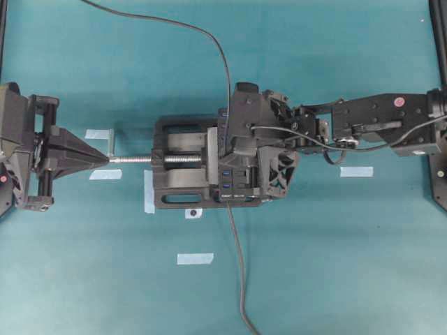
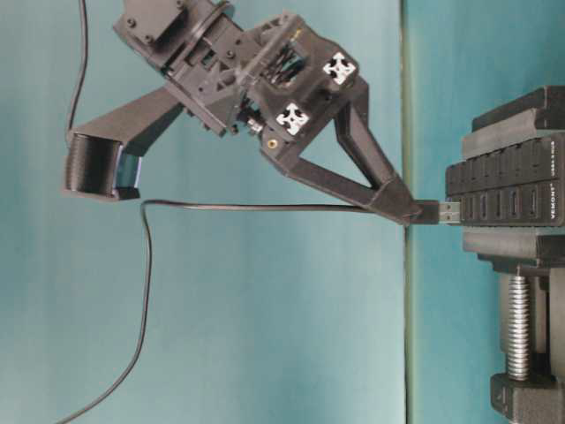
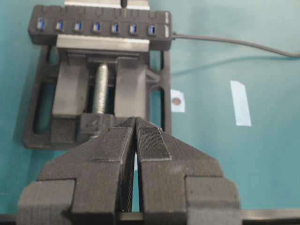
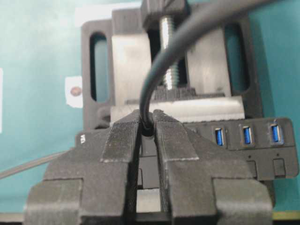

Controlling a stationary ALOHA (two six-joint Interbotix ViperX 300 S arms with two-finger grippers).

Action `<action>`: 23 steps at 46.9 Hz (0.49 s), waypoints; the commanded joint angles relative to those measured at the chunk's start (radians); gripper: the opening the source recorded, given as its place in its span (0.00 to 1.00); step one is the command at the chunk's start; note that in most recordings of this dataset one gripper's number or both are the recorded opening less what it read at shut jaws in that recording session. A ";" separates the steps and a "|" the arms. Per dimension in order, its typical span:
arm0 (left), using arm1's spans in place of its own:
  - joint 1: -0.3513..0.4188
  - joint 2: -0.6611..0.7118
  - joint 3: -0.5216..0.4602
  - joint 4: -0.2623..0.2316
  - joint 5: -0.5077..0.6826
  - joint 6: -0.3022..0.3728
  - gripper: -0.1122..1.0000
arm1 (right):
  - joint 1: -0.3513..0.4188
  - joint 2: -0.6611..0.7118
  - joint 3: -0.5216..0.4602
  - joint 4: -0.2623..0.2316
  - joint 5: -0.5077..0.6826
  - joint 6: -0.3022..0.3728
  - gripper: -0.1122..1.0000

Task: Insert the USB into the second port from the front of the fixed hub.
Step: 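Carry the plug with the right gripper toward the hub's front ports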

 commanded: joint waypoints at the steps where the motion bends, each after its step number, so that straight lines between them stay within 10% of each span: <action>1: 0.002 0.003 -0.011 0.000 -0.006 -0.002 0.12 | 0.008 -0.011 -0.015 0.000 -0.005 0.009 0.18; 23: 0.005 0.003 -0.012 0.000 -0.009 -0.002 0.12 | 0.023 0.015 -0.015 0.003 -0.003 0.012 0.18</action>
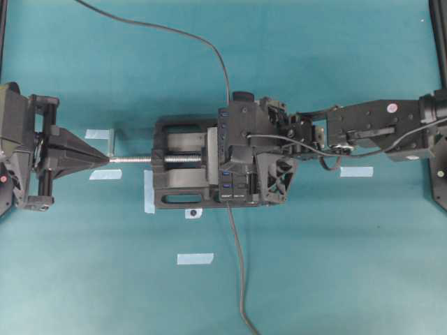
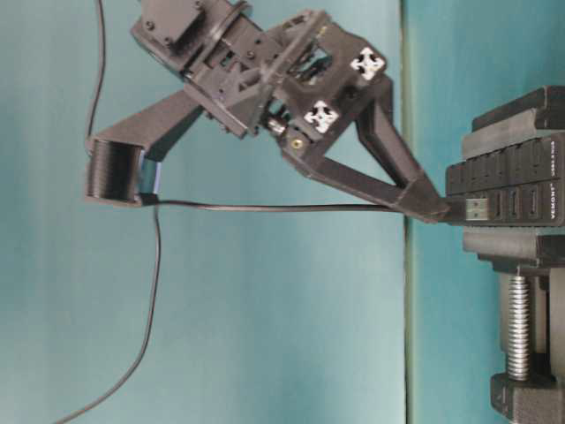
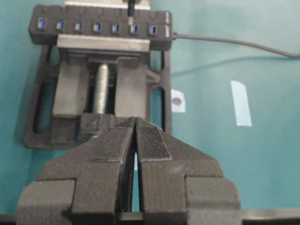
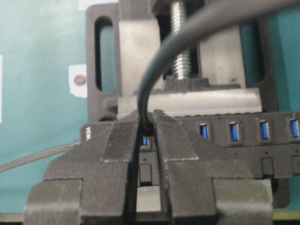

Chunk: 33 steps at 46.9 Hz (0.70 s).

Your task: Insert the USB into the second port from the front of the fixed hub.

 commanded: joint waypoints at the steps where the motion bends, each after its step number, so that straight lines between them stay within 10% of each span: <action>1: 0.002 0.003 -0.012 0.000 -0.008 -0.002 0.12 | 0.006 -0.012 -0.015 0.003 -0.003 0.011 0.18; 33: 0.002 0.003 -0.011 0.002 -0.008 -0.002 0.12 | 0.015 -0.008 -0.009 0.002 -0.008 0.041 0.18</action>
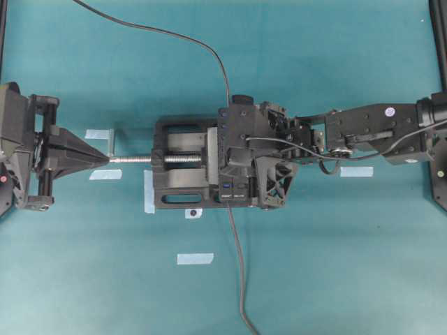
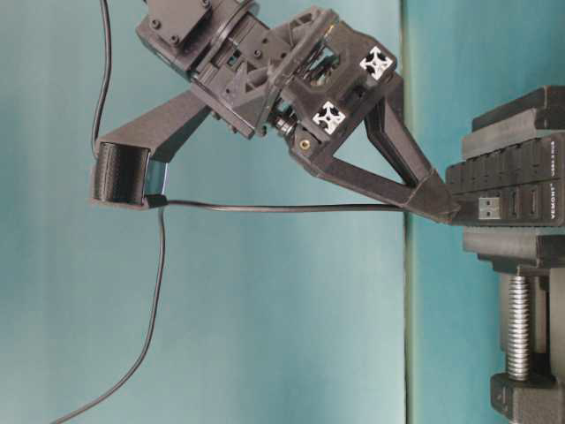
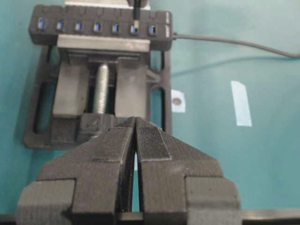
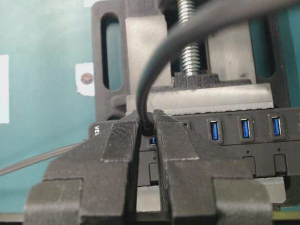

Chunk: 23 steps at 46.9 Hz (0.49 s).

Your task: Insert the USB into the second port from the front of the fixed hub.

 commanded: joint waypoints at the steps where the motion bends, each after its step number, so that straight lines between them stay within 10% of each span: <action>1: 0.002 0.003 -0.011 0.000 -0.009 -0.002 0.12 | 0.005 -0.014 -0.009 0.003 -0.009 0.008 0.18; 23: 0.000 0.003 -0.011 0.000 -0.009 -0.002 0.12 | 0.005 -0.011 0.000 -0.002 -0.005 0.008 0.18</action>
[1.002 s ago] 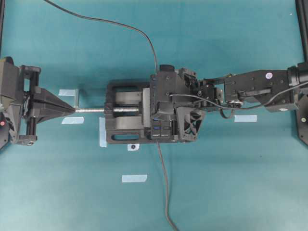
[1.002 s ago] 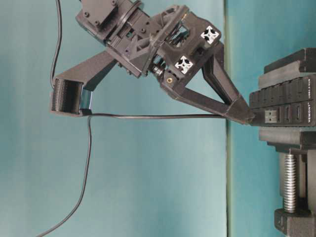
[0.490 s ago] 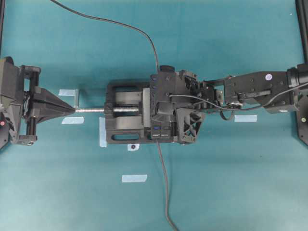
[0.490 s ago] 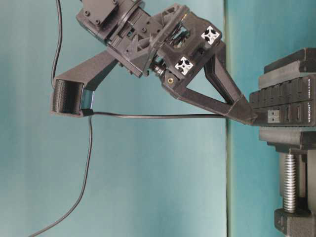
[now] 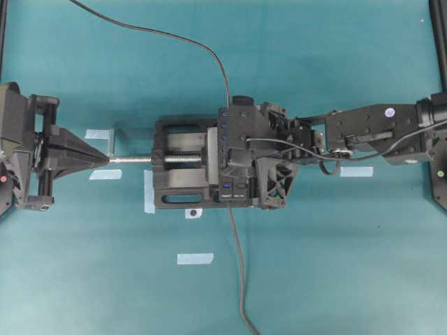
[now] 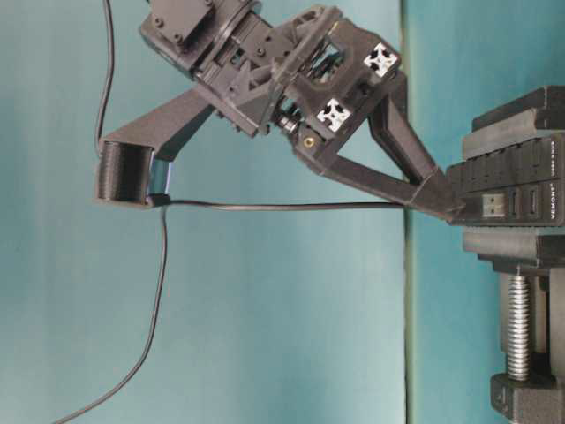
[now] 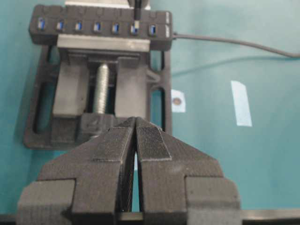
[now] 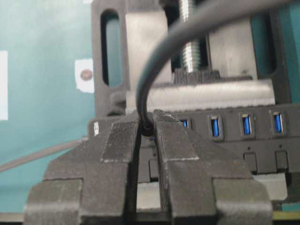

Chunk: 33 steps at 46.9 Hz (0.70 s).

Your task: Insert the USB into the second port from the front of the fixed hub.

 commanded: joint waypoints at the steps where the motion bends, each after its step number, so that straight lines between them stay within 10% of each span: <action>1: 0.003 0.003 -0.011 0.003 -0.008 -0.002 0.12 | 0.005 -0.012 -0.008 -0.002 -0.008 0.009 0.18; 33: 0.003 0.003 -0.011 0.002 -0.008 -0.002 0.12 | -0.003 0.003 -0.008 -0.012 -0.005 0.005 0.18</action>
